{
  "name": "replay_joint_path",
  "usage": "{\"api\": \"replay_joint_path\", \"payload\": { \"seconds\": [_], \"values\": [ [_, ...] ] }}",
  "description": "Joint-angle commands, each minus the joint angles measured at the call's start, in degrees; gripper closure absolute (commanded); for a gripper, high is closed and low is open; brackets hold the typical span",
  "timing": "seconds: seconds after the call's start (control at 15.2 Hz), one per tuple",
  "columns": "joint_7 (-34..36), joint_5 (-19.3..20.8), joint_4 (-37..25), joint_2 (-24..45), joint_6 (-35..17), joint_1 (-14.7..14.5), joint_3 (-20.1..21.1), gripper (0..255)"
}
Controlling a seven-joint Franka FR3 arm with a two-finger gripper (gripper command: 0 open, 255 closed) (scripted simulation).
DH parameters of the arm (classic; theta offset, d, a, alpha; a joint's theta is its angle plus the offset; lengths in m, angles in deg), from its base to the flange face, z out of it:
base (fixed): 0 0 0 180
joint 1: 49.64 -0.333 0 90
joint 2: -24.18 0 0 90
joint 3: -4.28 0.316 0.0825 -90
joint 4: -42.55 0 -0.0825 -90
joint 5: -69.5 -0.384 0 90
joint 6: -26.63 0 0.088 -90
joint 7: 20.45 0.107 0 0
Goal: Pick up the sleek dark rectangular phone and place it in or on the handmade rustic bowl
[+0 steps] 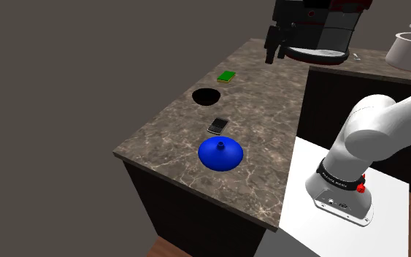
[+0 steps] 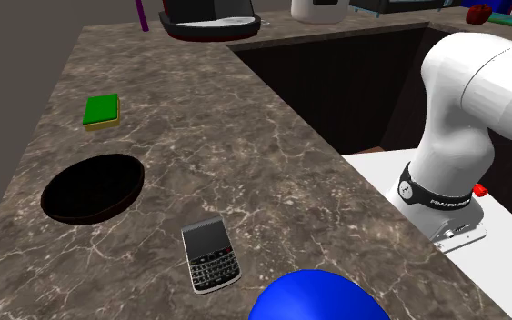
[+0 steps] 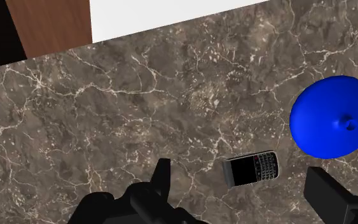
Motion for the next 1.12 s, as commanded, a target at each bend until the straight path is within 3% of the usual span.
{"api": "replay_joint_path", "payload": {
  "seconds": [0.0, 0.53, 1.06],
  "values": [
    [0.0, 0.0, 0.0, 0.0, 0.0, 0.0, 0.0, 0],
    [25.5, -6.8, 9.9, 3.6, -15.1, 4.5, 10.8, 0],
    [50.7, -10.7, 12.7, 15.7, -31.6, 9.5, 21.7, 0]
  ]
}}
